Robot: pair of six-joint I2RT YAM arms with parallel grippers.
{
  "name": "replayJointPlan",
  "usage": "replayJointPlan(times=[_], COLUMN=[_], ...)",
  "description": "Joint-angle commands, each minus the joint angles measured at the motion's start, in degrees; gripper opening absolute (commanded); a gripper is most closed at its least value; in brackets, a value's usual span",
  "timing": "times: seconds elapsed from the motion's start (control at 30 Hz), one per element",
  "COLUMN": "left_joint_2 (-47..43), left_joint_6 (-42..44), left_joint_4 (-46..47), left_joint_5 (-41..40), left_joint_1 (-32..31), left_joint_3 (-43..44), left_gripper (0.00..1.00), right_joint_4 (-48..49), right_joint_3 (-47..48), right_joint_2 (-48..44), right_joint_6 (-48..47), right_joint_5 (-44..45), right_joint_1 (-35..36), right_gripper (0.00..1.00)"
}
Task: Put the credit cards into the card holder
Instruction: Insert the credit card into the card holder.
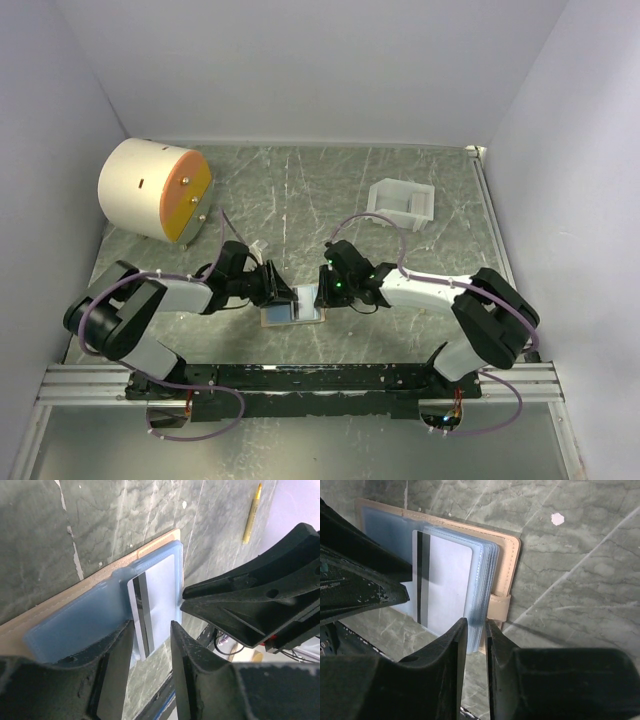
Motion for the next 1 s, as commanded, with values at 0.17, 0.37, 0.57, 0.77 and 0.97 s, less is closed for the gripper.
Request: replayJointPlan(times=[0.17,0.37,0.57,0.77,0.97], left_joint_2=[-2.28,0.76,2.91,4.77,2.81], left_joint_6=[2.77,1.71,0.22,-1.88,-2.92], left_joint_4=[-6.34,-2.7,1.7,6.1,8.33], left_joint_5=[-4.11,-2.72,-0.8,0.93,0.98], left_joint_1=[-0.42,-0.41,-0.46,-1.01,-1.3], left_joint_3=[1.79,1.23,0.47,-0.1,-1.19], left_gripper=[0.48,0.43,0.32,0.29,0.32], right_joint_4=[-4.23,-2.38,-1.13,0.98,0.5], right_joint_3=[2.83,1.77,1.9,0.69,0.85], right_joint_2=[-2.39,-1.34,0.75,0.14,-0.52], right_joint_6=[-2.06,-1.48,-1.45,-0.85,-1.52], right_joint_5=[1.42,0.46,-0.51,-0.99,-0.58], right_joint_1=[-0.39,-0.43,-0.46,-0.29,-0.37], right_gripper=[0.27,0.24,0.21,0.2,0.2])
